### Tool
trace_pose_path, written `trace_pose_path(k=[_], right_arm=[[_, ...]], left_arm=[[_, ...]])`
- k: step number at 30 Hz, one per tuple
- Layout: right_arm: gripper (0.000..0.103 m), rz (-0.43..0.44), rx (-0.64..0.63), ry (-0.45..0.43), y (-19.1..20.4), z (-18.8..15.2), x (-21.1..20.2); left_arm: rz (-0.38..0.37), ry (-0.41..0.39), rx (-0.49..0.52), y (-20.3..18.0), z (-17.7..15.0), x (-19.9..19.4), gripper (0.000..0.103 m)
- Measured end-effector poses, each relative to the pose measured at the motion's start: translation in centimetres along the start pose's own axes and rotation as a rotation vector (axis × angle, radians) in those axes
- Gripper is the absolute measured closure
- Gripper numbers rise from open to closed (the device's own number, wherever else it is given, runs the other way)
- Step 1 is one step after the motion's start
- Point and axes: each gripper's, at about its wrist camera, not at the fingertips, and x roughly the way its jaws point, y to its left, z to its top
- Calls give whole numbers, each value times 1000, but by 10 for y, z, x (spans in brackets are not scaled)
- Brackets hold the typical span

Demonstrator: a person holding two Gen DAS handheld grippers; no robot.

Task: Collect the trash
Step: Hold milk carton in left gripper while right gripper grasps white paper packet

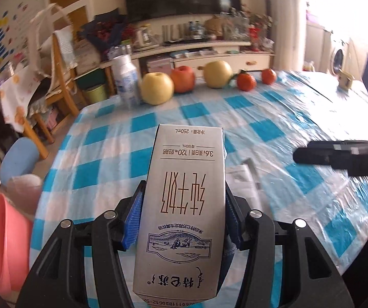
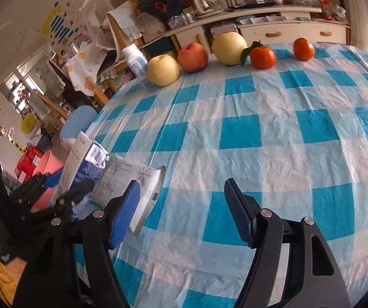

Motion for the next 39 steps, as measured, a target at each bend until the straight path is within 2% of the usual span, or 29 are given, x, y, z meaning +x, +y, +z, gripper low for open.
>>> trace_pose_path(k=[4, 8, 10, 11, 12, 14, 16, 20, 22, 24, 26, 28, 30, 33, 39], right_arm=[[31, -13, -80, 39, 21, -3, 20], [31, 12, -73, 116, 25, -8, 43], [36, 23, -88, 159, 31, -13, 55], [39, 14, -107, 149, 36, -15, 54], [49, 47, -125, 161, 42, -17, 57], [51, 76, -132, 173, 50, -21, 60], [52, 82, -179, 177, 63, -26, 60], [55, 166, -288, 231, 94, -43, 59], [55, 219, -377, 273, 114, -56, 58], [55, 248, -493, 274, 132, -65, 51], [51, 236, -557, 231, 140, -67, 42], [18, 157, -550, 145, 137, -59, 36], [16, 88, -521, 71, 131, -49, 33], [8, 69, -446, 35, 122, -32, 38], [8, 54, -519, 116, 140, -28, 79]], left_arm=[[-12, 0, -109, 31, -2, 2, 47], [-1, -2, -157, 51, -6, 6, 47], [-1, -4, -176, 58, -7, 5, 47], [5, -9, -186, 63, -7, 5, 47], [10, -12, -195, 67, -7, 5, 47], [13, -18, -219, 77, -6, 4, 47], [9, -21, -249, 88, -6, 4, 47], [12, -17, -287, 102, -8, 5, 47], [11, -17, -304, 108, -9, 6, 47], [13, -21, -321, 114, -10, 4, 47], [5, -19, -344, 120, -13, 4, 47], [-2, -16, -362, 124, -15, 5, 47], [-4, -14, -362, 126, -17, 5, 47], [-4, -13, -352, 127, -19, 5, 47], [-12, -14, -374, 132, -20, 5, 47]])
